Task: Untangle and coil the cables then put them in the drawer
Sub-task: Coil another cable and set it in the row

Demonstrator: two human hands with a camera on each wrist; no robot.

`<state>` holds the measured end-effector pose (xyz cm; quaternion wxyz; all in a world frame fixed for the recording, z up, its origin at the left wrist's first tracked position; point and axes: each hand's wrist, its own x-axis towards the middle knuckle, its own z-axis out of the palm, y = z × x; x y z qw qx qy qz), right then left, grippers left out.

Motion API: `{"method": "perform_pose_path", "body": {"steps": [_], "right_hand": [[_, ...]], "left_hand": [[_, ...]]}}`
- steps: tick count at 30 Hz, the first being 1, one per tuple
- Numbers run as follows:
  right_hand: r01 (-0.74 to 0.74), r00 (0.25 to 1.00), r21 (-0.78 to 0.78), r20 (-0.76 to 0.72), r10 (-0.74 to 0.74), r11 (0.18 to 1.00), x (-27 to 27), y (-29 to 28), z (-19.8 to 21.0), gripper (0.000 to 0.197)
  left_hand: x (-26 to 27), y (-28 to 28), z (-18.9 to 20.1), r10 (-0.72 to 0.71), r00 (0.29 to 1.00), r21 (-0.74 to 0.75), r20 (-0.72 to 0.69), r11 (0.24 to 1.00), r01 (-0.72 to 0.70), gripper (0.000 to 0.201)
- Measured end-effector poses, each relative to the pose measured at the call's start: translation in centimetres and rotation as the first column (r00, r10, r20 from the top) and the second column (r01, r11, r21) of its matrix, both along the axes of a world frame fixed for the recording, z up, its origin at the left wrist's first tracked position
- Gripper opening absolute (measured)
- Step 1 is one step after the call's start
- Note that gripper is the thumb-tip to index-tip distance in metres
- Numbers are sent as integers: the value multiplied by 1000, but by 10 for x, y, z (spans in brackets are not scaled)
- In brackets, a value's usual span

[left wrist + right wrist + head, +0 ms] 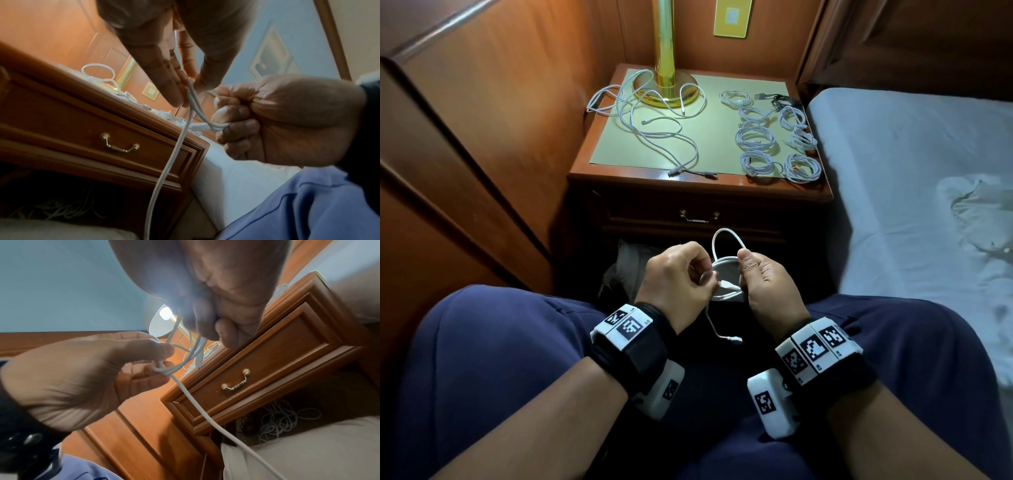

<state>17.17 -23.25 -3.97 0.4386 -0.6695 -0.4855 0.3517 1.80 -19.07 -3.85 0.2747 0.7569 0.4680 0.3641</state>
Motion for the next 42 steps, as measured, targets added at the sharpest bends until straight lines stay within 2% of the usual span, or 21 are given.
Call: {"method": "perform_pose_path", "body": {"steps": [6,11,14,16,20,22,26,30,32,33,35,38,40,42], "right_hand": [[-34,998,-6,-47,33,999,-2,3,-6,46],[-11,1000,13,10,10,1000,1,2,-4,46],[20,999,20,41,-21,1000,3,3,-4,46],[39,997,23,59,-40,999,6,4,-5,46],[59,996,14,68,-59,998,10,6,-6,45],[77,994,14,73,-78,997,12,7,-7,46],[83,995,4,54,-83,997,13,7,-9,46],[95,995,22,30,-96,995,9,7,-10,47],[102,994,36,38,-103,994,8,7,-9,47],[111,992,44,53,-113,993,9,8,-8,47],[164,980,72,106,-171,984,19,12,-7,45],[314,934,110,144,-327,943,41,20,-5,45],[328,926,155,143,-350,932,50,22,-2,45],[302,927,208,164,-338,930,51,21,2,44]], "left_hand": [[7,-2,-10,-2,998,-5,-69,1000,2,32],[10,-2,-16,-4,998,-18,-70,1000,3,30],[9,-2,-16,-30,1000,-71,8,997,31,28],[10,-6,-13,-31,994,-181,107,982,50,26],[12,-11,-3,18,959,-377,282,921,94,27],[13,-11,2,21,945,-455,326,880,137,29],[15,-9,5,35,970,-548,241,830,106,32],[15,-2,-2,49,991,-526,128,850,26,23],[13,0,-4,-4,992,-494,127,867,66,18],[12,2,-6,-33,988,-478,153,872,103,18],[8,9,-7,-17,952,-493,306,852,174,20],[-4,27,1,170,811,-583,560,777,240,14],[-14,35,6,155,778,-592,609,742,315,20],[-19,38,10,124,769,-587,627,723,363,39]]}}
